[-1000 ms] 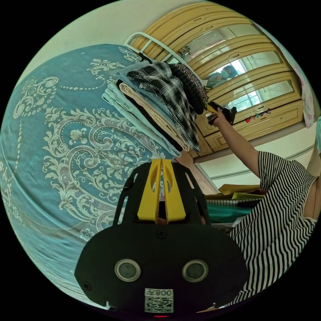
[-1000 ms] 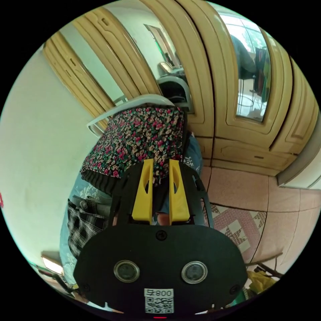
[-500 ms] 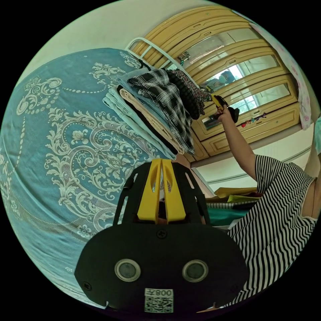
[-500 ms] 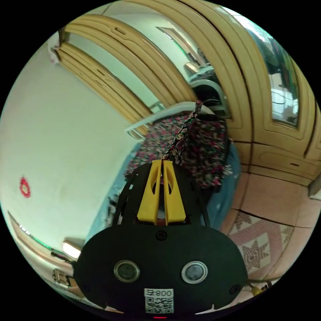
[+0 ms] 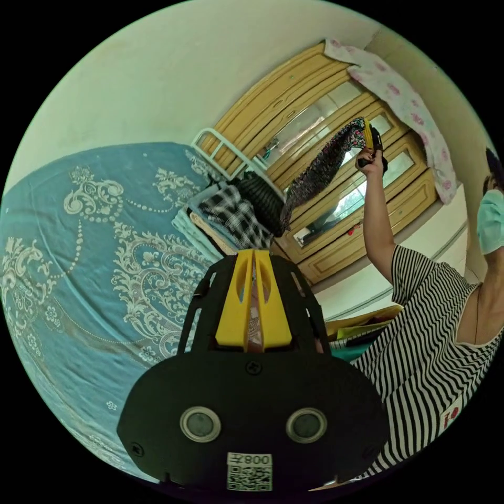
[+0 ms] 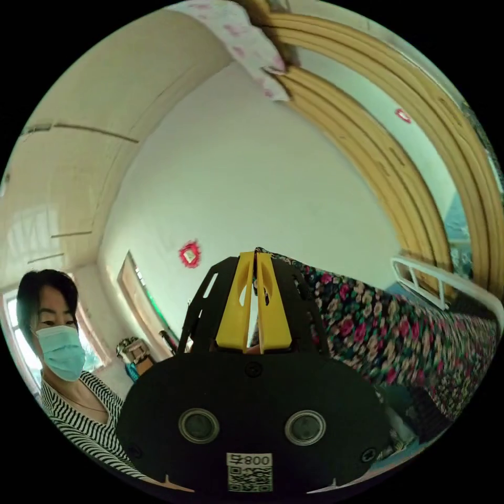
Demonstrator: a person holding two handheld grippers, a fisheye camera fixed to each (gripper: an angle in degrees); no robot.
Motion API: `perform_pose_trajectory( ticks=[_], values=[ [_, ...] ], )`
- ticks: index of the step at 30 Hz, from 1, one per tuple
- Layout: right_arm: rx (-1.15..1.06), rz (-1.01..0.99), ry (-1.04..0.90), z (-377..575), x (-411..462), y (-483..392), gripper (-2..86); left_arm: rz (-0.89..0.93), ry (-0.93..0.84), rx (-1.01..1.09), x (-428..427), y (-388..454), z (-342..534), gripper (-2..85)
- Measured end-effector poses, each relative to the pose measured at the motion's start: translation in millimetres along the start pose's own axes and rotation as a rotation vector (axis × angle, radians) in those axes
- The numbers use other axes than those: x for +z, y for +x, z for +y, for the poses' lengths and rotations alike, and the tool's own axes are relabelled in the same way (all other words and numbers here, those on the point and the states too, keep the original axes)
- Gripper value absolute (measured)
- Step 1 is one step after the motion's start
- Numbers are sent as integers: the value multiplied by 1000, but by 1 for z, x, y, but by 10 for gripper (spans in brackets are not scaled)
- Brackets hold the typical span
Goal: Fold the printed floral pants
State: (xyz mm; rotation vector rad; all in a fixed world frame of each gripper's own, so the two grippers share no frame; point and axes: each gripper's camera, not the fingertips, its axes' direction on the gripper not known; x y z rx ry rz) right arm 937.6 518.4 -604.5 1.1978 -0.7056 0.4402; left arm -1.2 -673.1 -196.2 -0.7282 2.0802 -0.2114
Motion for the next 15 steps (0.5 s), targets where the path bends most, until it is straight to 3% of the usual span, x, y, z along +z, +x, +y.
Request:
perform_pose_trajectory(
  ticks=[8, 15],
  values=[
    [-166, -269, -19, 40, 54, -183, 3, 69, 121, 145, -106, 59, 67, 61],
    [-167, -485, -16, 135, 97, -292, 3, -250, 237, 162, -226, 92, 173, 92]
  ],
)
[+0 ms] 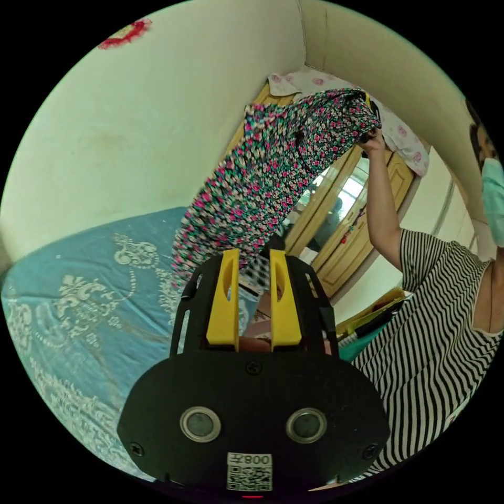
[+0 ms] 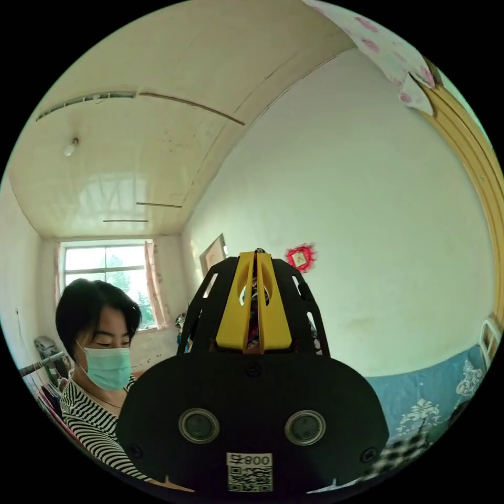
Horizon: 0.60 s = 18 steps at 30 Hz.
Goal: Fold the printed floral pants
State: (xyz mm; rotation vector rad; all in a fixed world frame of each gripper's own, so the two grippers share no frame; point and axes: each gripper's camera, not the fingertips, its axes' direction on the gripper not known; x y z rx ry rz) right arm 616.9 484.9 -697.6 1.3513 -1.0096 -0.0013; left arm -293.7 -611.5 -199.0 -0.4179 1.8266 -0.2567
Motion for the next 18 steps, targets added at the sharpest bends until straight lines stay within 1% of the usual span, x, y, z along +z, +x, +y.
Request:
perform_pose_trajectory(
  ticks=[4, 7, 10, 12, 14, 17, 18],
  values=[
    [54, -160, -16, 59, 60, -21, 3, -282, 117, -128, -98, -14, 55, 102],
    [84, -259, -50, 97, 110, -35, 3, -407, 192, -245, -151, -25, 91, 120],
    [105, -318, -104, 129, 163, -48, 3, -457, 224, -292, -182, -30, 121, 129],
    [119, -352, -145, 147, 194, -54, 3, -431, 180, -312, -187, -34, 136, 131],
    [122, -345, -188, 165, 223, -60, 3, -381, 129, -329, -187, -37, 150, 127],
    [151, -369, -266, 196, 267, -64, 3, -227, 108, -310, -193, -36, 171, 96],
    [157, -363, -293, 209, 281, -64, 3, -146, 88, -288, -195, -34, 179, 85]
  ],
)
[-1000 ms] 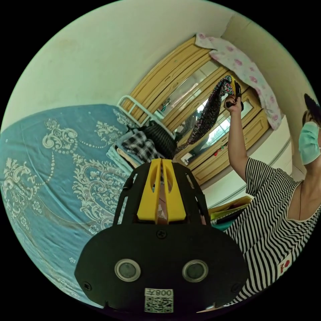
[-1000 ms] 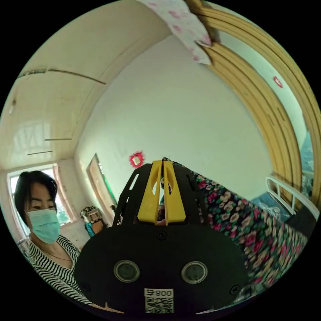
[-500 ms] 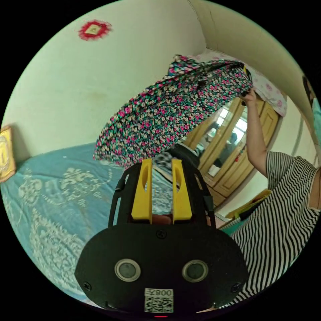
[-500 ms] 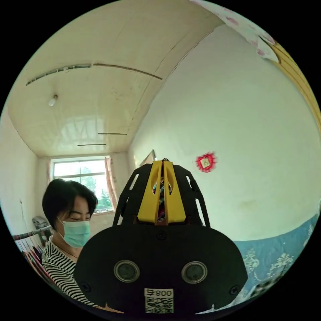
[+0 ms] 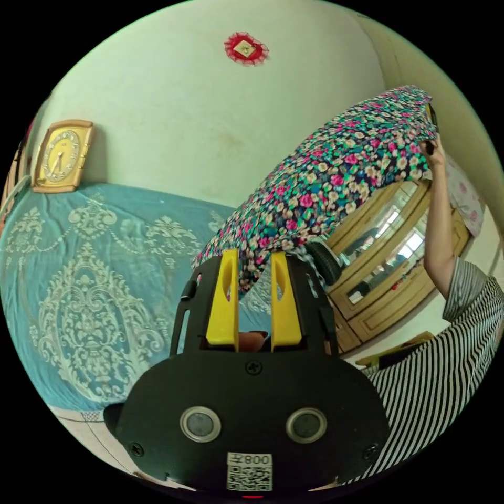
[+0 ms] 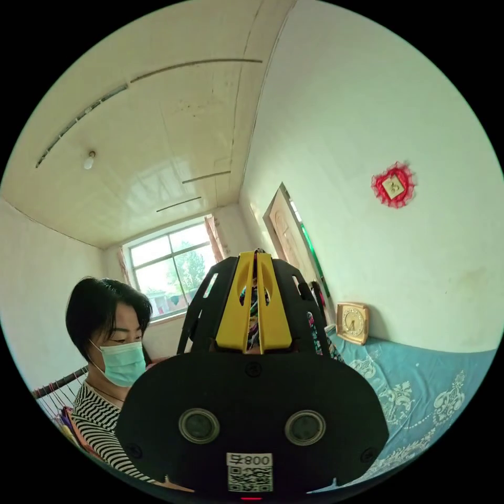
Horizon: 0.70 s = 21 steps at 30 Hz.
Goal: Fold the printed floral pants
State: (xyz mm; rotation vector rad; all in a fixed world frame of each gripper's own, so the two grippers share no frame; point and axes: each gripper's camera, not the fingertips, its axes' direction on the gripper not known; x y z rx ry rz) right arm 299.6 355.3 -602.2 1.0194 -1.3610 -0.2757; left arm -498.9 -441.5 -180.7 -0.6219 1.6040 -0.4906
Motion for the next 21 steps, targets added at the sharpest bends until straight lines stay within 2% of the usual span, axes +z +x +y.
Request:
perform_pose_trajectory(
  ticks=[4, 6, 8, 12, 16, 19, 21],
  values=[
    [62, -33, -42, 25, 37, 28, 3, 217, -154, 117, -14, -1, 33, 74],
    [82, -52, -52, 35, 45, 38, 3, 308, -140, 136, -30, -9, 52, 72],
    [96, -86, -51, 45, 51, 48, 3, 365, -110, 68, -46, -27, 68, 73],
    [101, -134, -63, 64, 58, 63, 4, 320, -85, -76, -71, -67, 90, 125],
    [87, -130, -65, 75, 63, 76, 4, 276, -158, 27, -77, -60, 91, 162],
    [68, -111, -64, 78, 66, 85, 3, 244, -216, 95, -72, -51, 86, 143],
    [59, -103, -61, 79, 68, 93, 3, 122, -260, 95, -70, -51, 82, 94]
  ],
)
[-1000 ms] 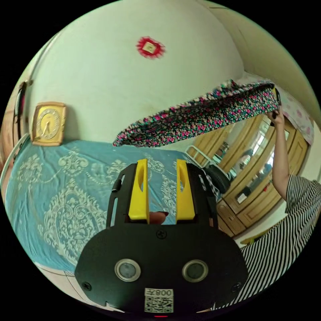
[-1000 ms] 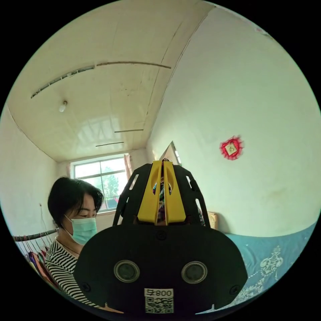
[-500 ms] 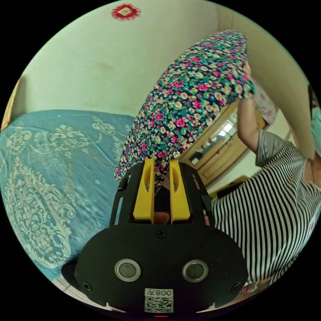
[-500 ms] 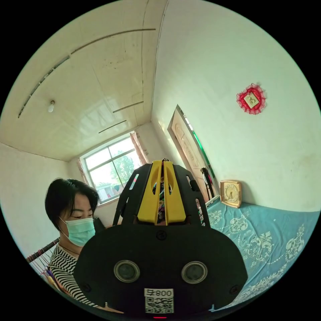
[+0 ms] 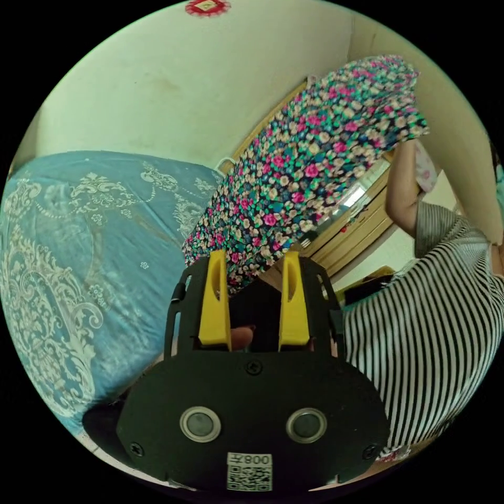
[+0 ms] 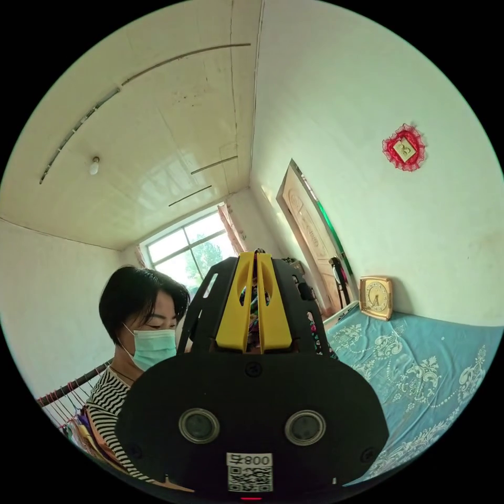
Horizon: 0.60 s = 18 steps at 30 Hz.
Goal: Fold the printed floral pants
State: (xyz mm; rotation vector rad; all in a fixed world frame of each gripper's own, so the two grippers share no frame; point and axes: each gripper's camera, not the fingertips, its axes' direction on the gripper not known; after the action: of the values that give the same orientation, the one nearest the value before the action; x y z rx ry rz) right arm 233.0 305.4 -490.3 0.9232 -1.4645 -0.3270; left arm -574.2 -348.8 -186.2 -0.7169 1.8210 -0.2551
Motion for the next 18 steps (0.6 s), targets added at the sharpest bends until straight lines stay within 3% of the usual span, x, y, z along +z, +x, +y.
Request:
perform_pose_trajectory(
  ticks=[1, 5, 11, 18],
  values=[
    [0, -2, 6, 0, 0, 6, 3, -63, 7, -43, -4, -4, 0, 46],
    [2, 28, -3, -2, -1, 29, 4, -83, 50, -93, -37, -20, 11, 22],
    [-29, 114, 58, -11, -30, 65, 3, -165, 314, -187, -175, -53, 50, 12],
    [-116, 208, 95, -5, -68, 106, 4, -451, 678, -8, -358, -17, 73, 9]
  ],
)
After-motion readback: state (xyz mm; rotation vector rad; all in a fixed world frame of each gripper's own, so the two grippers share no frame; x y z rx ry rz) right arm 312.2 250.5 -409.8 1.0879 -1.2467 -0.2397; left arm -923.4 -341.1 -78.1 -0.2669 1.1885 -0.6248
